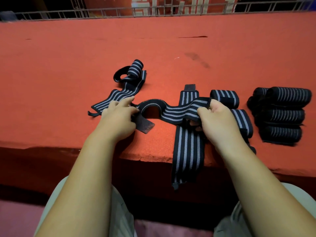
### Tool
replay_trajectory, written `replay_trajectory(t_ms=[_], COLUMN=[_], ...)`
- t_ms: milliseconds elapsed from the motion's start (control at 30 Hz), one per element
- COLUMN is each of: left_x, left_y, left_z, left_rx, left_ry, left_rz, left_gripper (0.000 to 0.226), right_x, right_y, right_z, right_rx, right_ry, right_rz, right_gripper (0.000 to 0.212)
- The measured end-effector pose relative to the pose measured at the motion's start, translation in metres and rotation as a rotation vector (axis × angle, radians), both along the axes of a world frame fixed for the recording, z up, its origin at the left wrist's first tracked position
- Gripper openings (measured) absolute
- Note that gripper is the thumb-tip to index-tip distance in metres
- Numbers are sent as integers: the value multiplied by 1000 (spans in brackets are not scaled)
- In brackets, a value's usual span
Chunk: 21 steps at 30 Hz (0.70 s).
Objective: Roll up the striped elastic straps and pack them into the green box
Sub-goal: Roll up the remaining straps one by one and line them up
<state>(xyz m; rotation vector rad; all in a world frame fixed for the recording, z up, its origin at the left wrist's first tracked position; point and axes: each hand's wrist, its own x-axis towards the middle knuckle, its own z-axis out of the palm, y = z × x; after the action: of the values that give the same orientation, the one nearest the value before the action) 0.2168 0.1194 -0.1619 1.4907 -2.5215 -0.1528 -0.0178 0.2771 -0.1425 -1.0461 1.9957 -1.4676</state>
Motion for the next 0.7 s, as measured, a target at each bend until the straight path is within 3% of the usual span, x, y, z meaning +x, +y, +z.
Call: replay_trajectory(t_ms=[67,167,233,400,567,633,700], left_x=[5,12,12,0,6,8,11], left_y=[0,-3,-5,6,21,26,27], left_z=[0,-2,-2,11,38,40,40], left_rx=[24,75,123,280,434,426,385], left_ry=[-30,60,77,56,117,62,-97], left_rz=[-6,-74,-94,-9,18,33,48], left_gripper=[57,72,81,67,24,18,26], right_x=[-1,-4,-3,2,2,4,6], right_y=[-1,1,5,7,14,15,13], right_z=[-4,-7,-3,0,6,6,4], right_rx=[-50,-101,-139,-158,-116,-131,-145], right_ry=[14,64,120,122,-54,5,72], right_rz=[21,25,42,71,193,224,236], right_gripper=[15,52,62,33,60,65,53])
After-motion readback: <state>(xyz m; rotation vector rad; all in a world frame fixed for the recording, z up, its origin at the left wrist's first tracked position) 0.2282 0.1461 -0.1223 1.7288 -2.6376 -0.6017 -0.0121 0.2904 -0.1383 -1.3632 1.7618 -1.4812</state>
